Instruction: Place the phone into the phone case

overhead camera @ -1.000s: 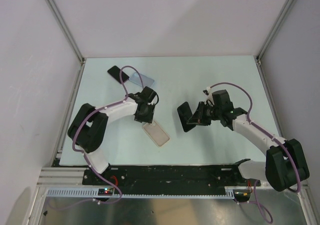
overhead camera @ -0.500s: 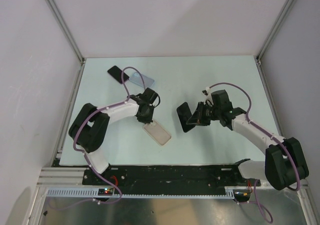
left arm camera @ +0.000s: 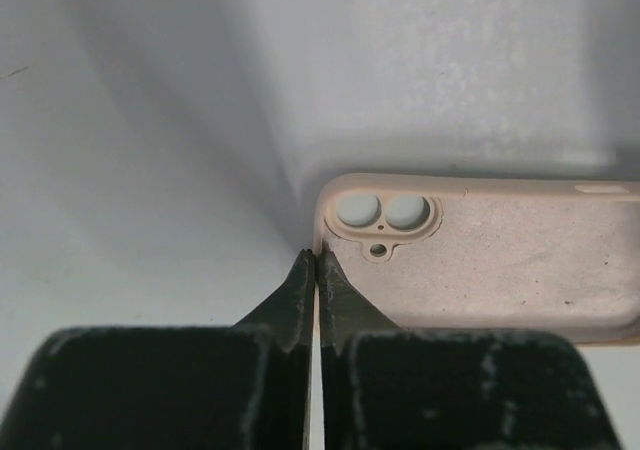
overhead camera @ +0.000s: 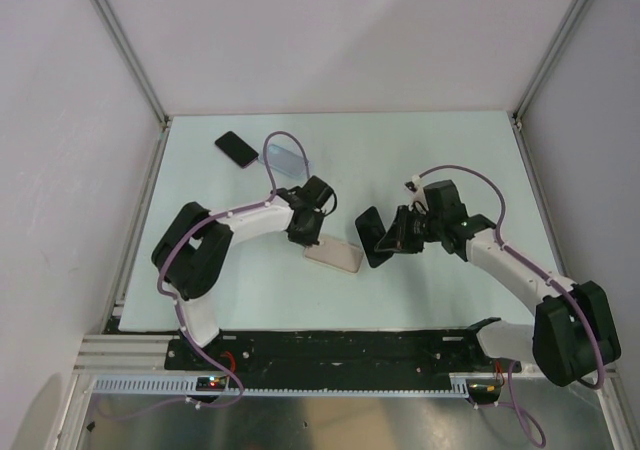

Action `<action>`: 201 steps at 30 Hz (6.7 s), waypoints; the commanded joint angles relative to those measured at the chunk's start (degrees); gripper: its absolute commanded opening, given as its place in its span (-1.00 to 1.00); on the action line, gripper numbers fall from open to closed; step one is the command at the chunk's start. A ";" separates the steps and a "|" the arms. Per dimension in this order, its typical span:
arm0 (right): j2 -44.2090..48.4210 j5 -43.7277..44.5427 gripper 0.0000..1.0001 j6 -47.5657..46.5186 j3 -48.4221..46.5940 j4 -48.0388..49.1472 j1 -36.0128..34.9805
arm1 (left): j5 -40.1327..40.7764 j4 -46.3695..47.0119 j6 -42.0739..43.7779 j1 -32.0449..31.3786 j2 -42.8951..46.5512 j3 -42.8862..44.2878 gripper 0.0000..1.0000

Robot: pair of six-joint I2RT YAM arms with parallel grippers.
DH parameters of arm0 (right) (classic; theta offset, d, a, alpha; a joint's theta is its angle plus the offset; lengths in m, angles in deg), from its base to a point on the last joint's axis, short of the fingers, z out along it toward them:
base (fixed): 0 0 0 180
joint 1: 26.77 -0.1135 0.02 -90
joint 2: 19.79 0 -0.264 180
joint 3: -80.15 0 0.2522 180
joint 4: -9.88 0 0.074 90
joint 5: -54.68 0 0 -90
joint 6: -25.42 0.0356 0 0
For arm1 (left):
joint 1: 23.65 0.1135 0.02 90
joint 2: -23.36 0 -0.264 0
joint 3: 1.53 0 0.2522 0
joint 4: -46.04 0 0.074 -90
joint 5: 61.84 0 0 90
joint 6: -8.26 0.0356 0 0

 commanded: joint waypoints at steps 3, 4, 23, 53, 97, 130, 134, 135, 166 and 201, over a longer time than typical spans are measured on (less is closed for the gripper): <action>3.07 -1.66 -1.00 -1.45 -0.73 1.20 -1.13 | -4.58 6.63 1.82 -2.63 -0.19 1.34 -1.00; 3.02 -1.75 -1.00 -1.43 -0.43 1.31 -1.49 | -4.78 6.69 2.18 -2.66 -0.08 1.30 -1.00; -3.68 -6.88 -1.00 -1.04 0.57 5.56 -5.98 | -7.82 8.16 6.74 -3.09 1.82 0.63 -1.00; -11.90 -15.68 -1.00 1.25 6.44 11.29 -6.01 | -16.53 10.92 15.59 -3.07 2.29 0.40 -1.00; -10.71 4.00 0.19 2.25 1.59 2.30 0.61 | -4.65 11.30 0.87 -3.04 3.70 -2.67 -1.00; 1.71 15.15 0.11 20.19 22.55 29.42 -5.42 | 2.60 9.24 -18.14 -3.03 17.16 -9.67 -0.39; -0.20 15.22 0.07 20.46 22.21 31.23 -5.37 | 1.36 9.44 -17.87 -3.13 15.10 -8.84 -0.46; -0.59 15.26 0.06 20.51 22.11 31.53 -5.36 | 1.31 9.63 -17.73 -3.13 14.73 -8.84 -0.47; -4.80 15.16 -0.21 21.03 18.43 34.32 -8.31 | -2.19 16.86 -21.51 -5.28 8.21 -15.25 -0.76; -15.53 9.82 -0.94 27.46 16.56 46.77 -10.35 | -2.51 17.46 -21.65 -6.89 10.89 -16.25 -0.84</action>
